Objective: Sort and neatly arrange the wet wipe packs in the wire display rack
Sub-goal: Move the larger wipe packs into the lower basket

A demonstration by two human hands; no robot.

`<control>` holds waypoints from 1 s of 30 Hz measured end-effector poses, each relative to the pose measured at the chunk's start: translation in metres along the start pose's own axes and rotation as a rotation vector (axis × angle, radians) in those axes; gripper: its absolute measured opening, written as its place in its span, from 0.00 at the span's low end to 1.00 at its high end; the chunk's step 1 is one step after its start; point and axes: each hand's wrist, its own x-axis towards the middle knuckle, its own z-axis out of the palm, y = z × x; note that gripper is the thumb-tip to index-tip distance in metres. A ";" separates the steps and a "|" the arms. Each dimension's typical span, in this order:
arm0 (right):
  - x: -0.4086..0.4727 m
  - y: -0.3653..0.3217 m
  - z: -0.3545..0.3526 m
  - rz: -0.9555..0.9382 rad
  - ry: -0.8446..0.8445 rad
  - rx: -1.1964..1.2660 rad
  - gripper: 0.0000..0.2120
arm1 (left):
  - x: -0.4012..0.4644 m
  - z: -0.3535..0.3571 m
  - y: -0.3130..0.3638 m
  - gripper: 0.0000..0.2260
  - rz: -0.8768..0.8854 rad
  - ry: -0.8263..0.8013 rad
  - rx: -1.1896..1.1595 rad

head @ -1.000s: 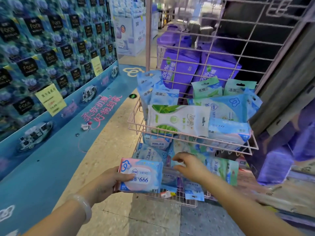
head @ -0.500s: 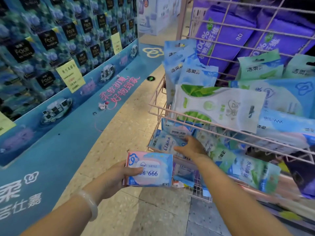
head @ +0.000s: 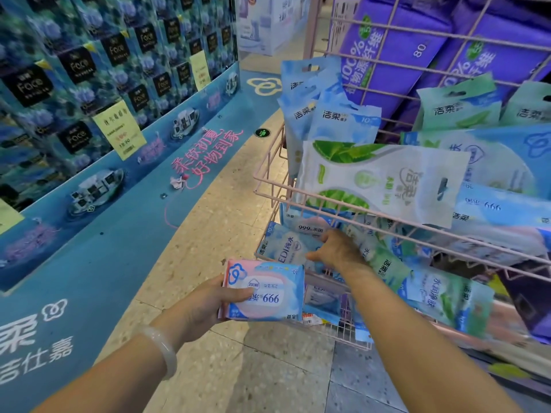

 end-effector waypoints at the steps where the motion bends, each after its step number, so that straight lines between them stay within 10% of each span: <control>1: -0.003 0.001 -0.003 -0.016 0.013 -0.003 0.24 | 0.000 0.000 0.000 0.17 -0.002 0.002 0.003; 6: -0.023 0.012 -0.008 -0.176 0.041 0.079 0.10 | -0.005 0.001 0.003 0.13 -0.016 0.018 0.021; 17: -0.132 0.043 -0.041 -0.524 0.366 0.283 0.23 | -0.037 -0.005 0.014 0.22 -0.002 -0.002 0.155; 30: -0.181 -0.025 -0.213 -0.694 0.650 0.725 0.14 | -0.051 0.038 0.060 0.18 0.112 -0.142 0.229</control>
